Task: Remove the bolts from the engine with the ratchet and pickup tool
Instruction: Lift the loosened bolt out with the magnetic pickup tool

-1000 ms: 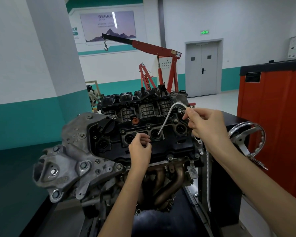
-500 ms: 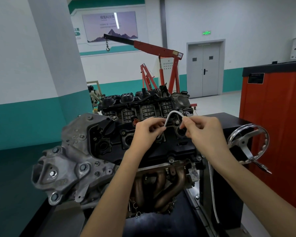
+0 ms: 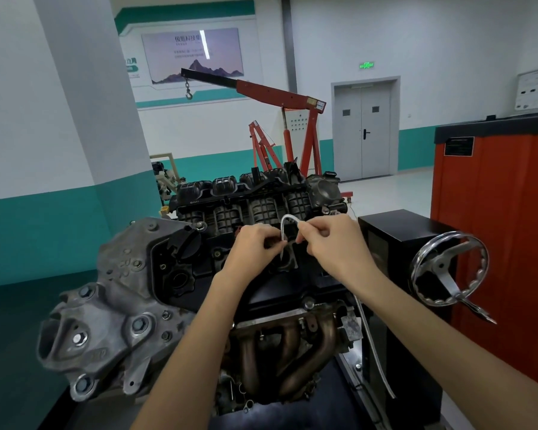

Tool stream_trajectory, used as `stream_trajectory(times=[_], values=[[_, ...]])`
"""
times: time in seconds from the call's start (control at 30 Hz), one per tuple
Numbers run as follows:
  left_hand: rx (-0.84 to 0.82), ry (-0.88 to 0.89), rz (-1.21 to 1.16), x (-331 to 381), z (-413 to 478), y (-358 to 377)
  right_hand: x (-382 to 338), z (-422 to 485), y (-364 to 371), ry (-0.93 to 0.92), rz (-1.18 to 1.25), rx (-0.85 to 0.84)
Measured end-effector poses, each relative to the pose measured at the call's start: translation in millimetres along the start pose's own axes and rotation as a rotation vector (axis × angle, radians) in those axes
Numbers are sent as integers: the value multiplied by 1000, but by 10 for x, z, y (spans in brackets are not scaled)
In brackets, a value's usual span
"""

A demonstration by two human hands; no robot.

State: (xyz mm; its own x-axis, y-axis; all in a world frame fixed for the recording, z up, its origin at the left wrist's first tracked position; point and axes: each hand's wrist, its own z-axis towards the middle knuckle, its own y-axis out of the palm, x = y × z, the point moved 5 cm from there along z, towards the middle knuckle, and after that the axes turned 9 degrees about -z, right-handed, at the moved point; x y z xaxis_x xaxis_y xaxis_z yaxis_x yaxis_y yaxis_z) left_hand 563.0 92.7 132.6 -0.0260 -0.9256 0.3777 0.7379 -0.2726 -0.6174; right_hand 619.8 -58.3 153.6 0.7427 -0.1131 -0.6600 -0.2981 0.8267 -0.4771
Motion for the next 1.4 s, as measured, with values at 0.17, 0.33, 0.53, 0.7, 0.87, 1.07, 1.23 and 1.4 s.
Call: stream_trajectory(times=[0.17, 0.33, 0.53, 0.7, 0.87, 1.07, 1.23, 1.4], values=[[-5, -56, -75, 29, 10, -47, 48, -135, 30, -18, 36, 32], [21, -35, -70, 111, -3, -99, -2, -165, -19, -18, 65, 42], [39, -10, -76, 228, 16, -174, -94, -220, -160, -35, 92, 49], [65, 40, -91, 381, 20, -257, -169, -280, -292, -51, 135, 71], [79, 91, -95, 501, 21, -306, -208, -336, -365, -70, 218, 65], [77, 116, -76, 544, -21, -307, -202, -422, -357, -78, 227, 62], [81, 129, -60, 567, -54, -292, -174, -463, -345, -78, 226, 54], [84, 144, -75, 539, -145, -232, -114, -503, -343, -52, 259, 46]])
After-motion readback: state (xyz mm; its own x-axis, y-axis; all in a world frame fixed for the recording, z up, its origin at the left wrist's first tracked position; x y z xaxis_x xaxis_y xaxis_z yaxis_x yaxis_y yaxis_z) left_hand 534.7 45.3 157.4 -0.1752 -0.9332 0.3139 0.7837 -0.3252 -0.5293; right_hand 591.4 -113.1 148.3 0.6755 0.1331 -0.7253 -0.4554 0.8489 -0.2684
